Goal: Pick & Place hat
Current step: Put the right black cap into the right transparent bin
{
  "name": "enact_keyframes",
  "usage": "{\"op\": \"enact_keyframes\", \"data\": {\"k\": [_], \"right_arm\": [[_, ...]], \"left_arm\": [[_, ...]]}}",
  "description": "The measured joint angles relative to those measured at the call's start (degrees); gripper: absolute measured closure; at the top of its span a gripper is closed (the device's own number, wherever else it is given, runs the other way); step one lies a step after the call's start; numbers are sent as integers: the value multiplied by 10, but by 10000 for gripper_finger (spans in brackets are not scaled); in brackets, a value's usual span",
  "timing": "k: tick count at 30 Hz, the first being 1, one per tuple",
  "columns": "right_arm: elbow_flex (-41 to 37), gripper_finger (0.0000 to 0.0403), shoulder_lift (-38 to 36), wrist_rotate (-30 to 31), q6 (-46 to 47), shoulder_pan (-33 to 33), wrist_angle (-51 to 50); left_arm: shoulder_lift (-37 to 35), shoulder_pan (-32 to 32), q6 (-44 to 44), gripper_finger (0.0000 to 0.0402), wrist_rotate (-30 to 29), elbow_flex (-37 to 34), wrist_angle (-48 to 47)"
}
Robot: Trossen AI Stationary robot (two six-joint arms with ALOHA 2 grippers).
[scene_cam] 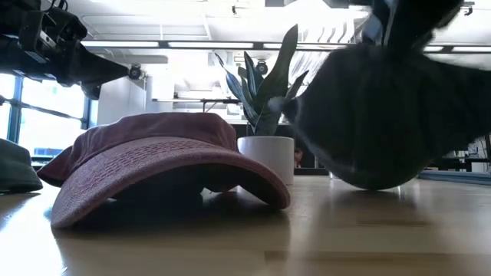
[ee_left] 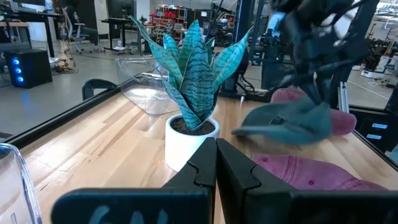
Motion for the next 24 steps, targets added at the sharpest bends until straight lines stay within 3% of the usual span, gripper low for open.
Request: {"op": "enact_keyframes", "data": {"k": [6,13,17,24], "right_arm": [[-55,358,0,-1,46,-4,15],[32,241,0,-21,29,-30,-96],[97,198,17,48,-2,-5,-142],[187,190,154,151,-10,68,-166]], "left_arm": [[0,0,0,401,0,0,0],[0,0,0,401,0,0,0],[0,0,0,401,0,0,0],[0,0,0,401,0,0,0]]}}
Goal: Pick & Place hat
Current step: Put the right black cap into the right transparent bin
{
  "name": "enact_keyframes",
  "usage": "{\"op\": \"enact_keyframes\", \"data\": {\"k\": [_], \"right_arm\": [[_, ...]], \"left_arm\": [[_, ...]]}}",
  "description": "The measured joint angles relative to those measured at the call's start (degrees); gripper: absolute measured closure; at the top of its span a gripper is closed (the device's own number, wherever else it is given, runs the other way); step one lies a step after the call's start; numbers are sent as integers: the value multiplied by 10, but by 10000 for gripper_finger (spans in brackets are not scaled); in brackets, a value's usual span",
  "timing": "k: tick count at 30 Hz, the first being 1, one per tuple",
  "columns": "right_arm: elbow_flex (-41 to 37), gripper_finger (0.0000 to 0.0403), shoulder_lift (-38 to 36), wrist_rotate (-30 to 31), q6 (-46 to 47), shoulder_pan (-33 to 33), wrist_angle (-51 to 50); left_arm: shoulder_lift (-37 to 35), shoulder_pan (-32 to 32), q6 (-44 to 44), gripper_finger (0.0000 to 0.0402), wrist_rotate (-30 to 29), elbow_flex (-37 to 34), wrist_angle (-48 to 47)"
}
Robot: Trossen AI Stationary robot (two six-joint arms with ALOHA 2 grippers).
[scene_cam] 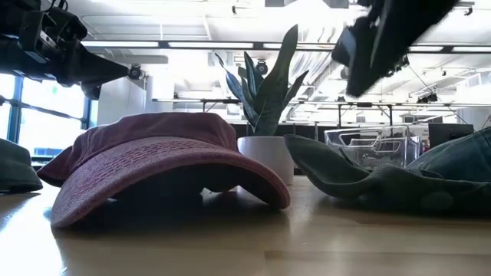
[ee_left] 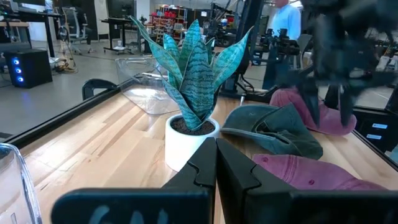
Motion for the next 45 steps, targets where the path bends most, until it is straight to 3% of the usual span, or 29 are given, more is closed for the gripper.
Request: {"op": "enact_keyframes", "data": {"k": [7,10,17,21,24,30,34,38,41,43,45], "right_arm": [[119,189,121,12,55,16,-135],[165,189,152,46,59,15,-176],[183,176,215,83,75,7,-196],[187,173,232,51,123,-14,-214],[187,217,233,36,114,-22,-215],[182,384,214,47,54,-26,-241],[173,379,162,50,16,-30,-259],[76,396,63,12,-57,-32,-129],[-67,387,-22,-97,-76,-44,109],[-166,385,-65,-162,-38,-58,293],[-256,390,-84,-189,23,-73,440]], "left_arm": [[0,0,0,401,0,0,0],[0,0,0,401,1,0,0],[0,0,0,401,1,0,0],[0,0,0,401,2,0,0],[0,0,0,401,2,0,0],[0,0,0,401,2,0,0],[0,0,0,401,3,0,0],[0,0,0,401,3,0,0],[0,0,0,401,3,0,0],[0,0,0,401,3,0,0],[0,0,0,401,3,0,0]]}}
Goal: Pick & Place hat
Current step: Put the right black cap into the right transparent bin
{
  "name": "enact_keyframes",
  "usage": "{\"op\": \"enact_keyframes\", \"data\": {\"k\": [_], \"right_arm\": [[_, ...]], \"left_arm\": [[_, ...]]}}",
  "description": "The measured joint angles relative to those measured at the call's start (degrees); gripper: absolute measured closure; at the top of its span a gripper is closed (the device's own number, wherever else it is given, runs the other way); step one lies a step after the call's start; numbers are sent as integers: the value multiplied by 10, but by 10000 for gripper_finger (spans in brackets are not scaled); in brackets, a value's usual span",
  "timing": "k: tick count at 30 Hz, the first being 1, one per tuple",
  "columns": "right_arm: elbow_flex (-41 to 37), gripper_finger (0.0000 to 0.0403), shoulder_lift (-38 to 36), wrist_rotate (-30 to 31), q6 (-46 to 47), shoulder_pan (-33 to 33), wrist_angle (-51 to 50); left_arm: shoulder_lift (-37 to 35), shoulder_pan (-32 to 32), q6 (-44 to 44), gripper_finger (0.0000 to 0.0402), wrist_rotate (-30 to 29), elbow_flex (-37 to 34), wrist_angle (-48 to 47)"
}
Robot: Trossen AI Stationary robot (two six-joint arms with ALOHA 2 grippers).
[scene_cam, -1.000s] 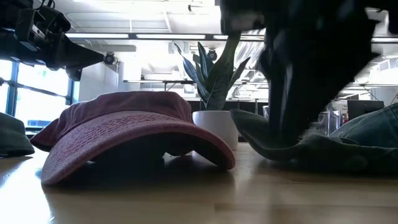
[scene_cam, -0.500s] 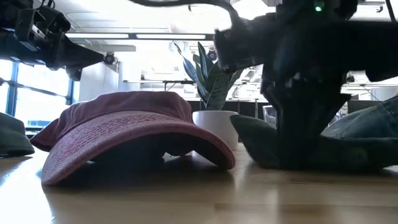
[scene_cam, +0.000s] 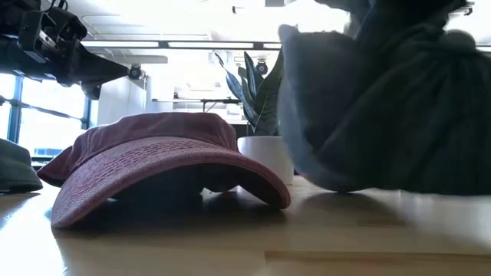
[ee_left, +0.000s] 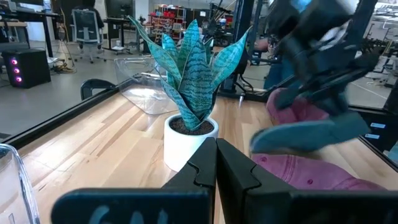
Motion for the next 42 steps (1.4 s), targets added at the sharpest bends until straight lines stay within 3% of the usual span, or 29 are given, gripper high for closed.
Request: {"op": "enact_keyframes", "data": {"k": [3,6,12,16,19,22,24,32,38,42], "right_arm": [[-94,395,-5,14,76,-17,125],[-126,383,-8,20,92,-28,166],[-85,270,-12,-33,89,-47,146],[5,194,-14,-39,45,-43,-22],[101,165,-8,24,-10,-17,-242],[176,156,7,101,-43,19,-399],[207,156,16,146,-48,48,-435],[217,155,83,181,-101,126,-442],[217,156,137,265,-168,151,-441],[217,194,156,268,-201,152,-435]], "left_arm": [[0,0,0,401,0,0,0],[0,0,0,401,0,0,0],[0,0,0,401,0,0,0],[0,0,0,401,0,0,0],[0,0,0,401,0,0,0],[0,0,0,401,0,0,0],[0,0,0,401,0,0,0],[0,0,0,401,0,0,0],[0,0,0,401,0,0,0],[0,0,0,401,0,0,0]]}}
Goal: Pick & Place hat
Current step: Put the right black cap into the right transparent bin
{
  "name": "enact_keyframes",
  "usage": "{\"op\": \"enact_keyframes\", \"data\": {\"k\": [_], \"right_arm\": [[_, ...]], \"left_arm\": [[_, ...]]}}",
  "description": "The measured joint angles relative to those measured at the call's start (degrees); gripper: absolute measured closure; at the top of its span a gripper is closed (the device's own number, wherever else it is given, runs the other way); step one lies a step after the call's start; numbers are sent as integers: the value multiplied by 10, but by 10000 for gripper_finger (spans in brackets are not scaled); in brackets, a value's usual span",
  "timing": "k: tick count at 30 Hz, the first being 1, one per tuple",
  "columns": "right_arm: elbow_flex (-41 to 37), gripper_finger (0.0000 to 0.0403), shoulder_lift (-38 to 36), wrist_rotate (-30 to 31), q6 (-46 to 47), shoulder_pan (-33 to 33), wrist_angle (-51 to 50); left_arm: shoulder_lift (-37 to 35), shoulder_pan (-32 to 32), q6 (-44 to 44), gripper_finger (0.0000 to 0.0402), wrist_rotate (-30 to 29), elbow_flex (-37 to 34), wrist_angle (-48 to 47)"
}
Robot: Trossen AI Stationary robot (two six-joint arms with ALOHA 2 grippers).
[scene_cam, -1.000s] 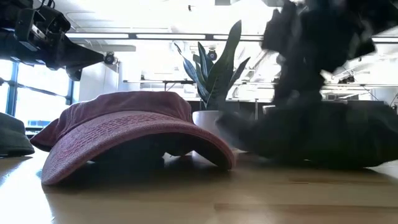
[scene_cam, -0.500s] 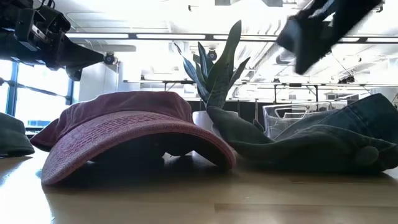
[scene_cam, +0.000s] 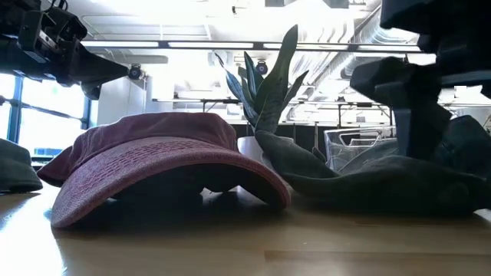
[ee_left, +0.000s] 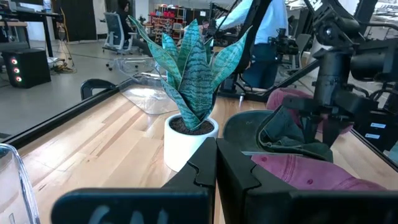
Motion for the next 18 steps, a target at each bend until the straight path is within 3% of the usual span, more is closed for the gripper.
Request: {"op": "enact_keyframes", "data": {"k": [4,7,10,13,18], "right_arm": [[0,296,4,-10,12,-17,0],[0,377,1,-58,25,-43,0],[0,376,-15,-149,31,-74,0],[0,363,-47,-295,57,-115,0],[0,390,-100,-516,131,-178,17]], "left_arm": [[0,0,0,401,0,0,0],[0,0,0,401,0,0,0],[0,0,0,401,0,0,0],[0,0,0,401,0,0,0],[0,0,0,401,0,0,0]]}}
